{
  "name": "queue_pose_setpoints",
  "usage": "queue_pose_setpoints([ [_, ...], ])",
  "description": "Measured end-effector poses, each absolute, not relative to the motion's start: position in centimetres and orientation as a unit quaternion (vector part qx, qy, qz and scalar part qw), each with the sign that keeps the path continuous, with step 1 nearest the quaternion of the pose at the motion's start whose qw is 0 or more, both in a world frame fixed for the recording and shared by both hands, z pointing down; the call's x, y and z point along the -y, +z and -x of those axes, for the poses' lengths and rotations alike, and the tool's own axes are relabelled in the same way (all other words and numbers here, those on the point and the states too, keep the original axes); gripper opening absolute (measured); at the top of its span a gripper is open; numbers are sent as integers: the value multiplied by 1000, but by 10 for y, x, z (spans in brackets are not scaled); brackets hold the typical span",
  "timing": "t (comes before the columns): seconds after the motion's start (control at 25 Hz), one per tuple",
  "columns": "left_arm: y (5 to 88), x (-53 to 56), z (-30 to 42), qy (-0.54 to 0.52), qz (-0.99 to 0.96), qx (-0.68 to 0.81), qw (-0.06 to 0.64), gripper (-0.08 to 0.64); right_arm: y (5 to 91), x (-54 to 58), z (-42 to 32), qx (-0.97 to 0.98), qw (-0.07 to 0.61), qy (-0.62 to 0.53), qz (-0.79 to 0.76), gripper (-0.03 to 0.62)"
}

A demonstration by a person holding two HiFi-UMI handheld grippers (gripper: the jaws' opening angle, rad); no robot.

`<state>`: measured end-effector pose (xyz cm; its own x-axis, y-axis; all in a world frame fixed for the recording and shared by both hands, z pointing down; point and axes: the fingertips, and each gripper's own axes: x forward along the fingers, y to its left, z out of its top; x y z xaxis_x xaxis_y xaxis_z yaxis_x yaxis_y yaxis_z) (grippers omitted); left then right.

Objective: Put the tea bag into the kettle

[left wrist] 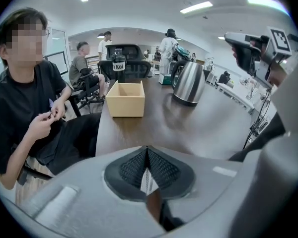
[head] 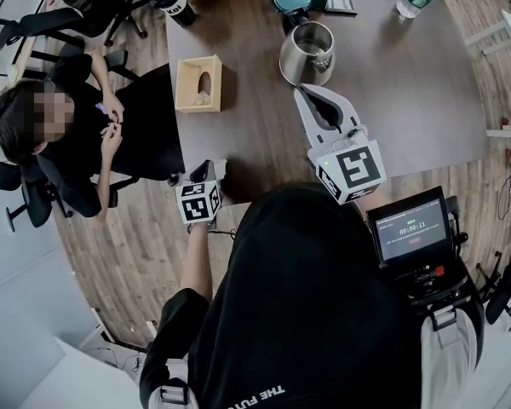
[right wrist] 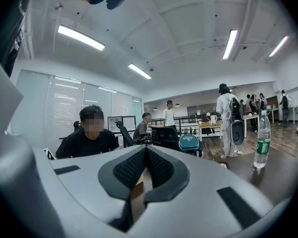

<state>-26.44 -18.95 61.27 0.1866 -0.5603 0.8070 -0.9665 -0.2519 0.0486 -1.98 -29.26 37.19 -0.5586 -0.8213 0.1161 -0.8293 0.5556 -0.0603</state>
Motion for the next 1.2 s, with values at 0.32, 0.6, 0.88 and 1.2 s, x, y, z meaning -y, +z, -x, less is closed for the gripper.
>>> queue_pose_setpoints([
  [0.32, 590, 210, 251, 319, -733, 535, 274, 5, 374, 294, 14, 877, 32, 56, -476, 5],
  [0.6, 570, 226, 242, 297, -746, 536, 260, 5, 374, 295, 10, 874, 31, 56, -482, 5],
  [0.88, 526, 256, 231, 258, -766, 541, 232, 5, 374, 299, 7, 871, 31, 55, -487, 5],
  [1.2, 457, 293, 216, 197, -785, 557, 187, 5, 377, 303, -1, 868, 37, 52, -492, 5],
])
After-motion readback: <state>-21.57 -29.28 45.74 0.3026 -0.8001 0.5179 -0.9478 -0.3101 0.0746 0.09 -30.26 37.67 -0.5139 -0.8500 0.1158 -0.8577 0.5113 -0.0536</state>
